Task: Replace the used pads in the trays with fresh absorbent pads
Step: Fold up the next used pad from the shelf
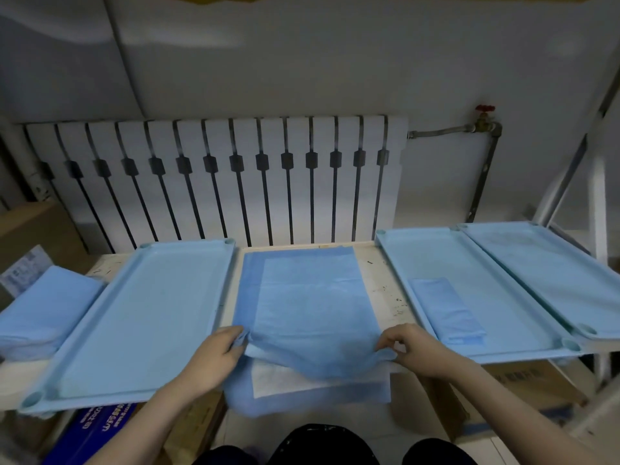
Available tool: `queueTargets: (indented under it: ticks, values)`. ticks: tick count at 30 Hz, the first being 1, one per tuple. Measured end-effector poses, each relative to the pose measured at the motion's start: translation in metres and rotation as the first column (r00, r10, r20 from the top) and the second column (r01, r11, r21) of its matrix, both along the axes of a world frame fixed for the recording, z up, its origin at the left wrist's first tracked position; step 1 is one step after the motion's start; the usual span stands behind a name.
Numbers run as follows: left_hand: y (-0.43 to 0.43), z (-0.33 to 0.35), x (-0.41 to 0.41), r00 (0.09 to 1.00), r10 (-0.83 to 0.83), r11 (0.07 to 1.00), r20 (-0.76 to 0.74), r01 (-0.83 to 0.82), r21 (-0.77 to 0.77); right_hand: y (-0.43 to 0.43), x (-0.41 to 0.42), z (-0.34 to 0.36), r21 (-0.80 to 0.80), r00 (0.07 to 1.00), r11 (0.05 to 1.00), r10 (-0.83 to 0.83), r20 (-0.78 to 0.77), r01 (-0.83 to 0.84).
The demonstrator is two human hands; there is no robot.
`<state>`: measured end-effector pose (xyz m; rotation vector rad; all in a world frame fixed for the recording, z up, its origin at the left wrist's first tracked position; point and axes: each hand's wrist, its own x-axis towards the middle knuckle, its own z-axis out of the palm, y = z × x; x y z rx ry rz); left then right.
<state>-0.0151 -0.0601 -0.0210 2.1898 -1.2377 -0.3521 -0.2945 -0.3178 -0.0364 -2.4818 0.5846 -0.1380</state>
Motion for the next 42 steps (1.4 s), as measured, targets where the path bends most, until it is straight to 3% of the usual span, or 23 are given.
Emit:
queueTargets:
  ticks: [4, 7, 9, 14, 17, 22, 31, 38, 42]
  values:
    - [-0.007, 0.006, -0.001, 0.993, 0.034, 0.998, -0.113, -0.028, 0.056, -0.005, 0.003, 0.009, 0.124, 0.999, 0.992, 0.01, 0.033, -0.014]
    - [-0.018, 0.005, 0.002, 0.991, 0.091, 0.994, -0.099, -0.085, 0.067, -0.01, 0.006, 0.012, 0.307, 0.996, 0.952, -0.042, 0.08, 0.016]
    - [-0.027, 0.004, 0.008, 0.986, 0.147, 0.988, -0.082, -0.143, 0.051, -0.01, 0.014, 0.012, 0.331, 0.984, 0.941, -0.116, 0.135, 0.066]
    - [-0.055, 0.008, 0.017, 0.93, 0.359, 0.923, -0.083, -0.367, -0.12, -0.017, 0.053, 0.007, 0.251, 0.884, 0.926, -0.353, 0.308, 0.282]
    - [-0.07, 0.007, 0.026, 0.882, 0.452, 0.859, -0.133, -0.47, -0.2, -0.02, 0.083, 0.002, 0.262, 0.818, 0.861, -0.501, 0.284, 0.436]
    - [-0.083, -0.011, 0.032, 0.878, 0.462, 0.886, -0.124, -0.464, 0.01, -0.02, 0.106, -0.021, 0.218, 0.773, 0.768, -0.629, 0.083, 0.602]
    - [-0.088, -0.023, 0.031, 0.871, 0.489, 0.87, 0.053, -0.483, -0.102, -0.004, 0.102, -0.022, 0.005, 0.76, 0.771, -0.63, 0.159, 0.637]
    - [-0.088, -0.029, 0.035, 0.855, 0.51, 0.86, 0.092, -0.508, -0.039, -0.007, 0.105, -0.026, -0.059, 0.75, 0.75, -0.649, 0.127, 0.659]
    - [-0.086, -0.026, 0.029, 0.83, 0.443, 0.864, 0.339, -0.497, 0.088, -0.009, 0.107, -0.025, -0.134, 0.771, 0.761, -0.634, 0.048, 0.634]
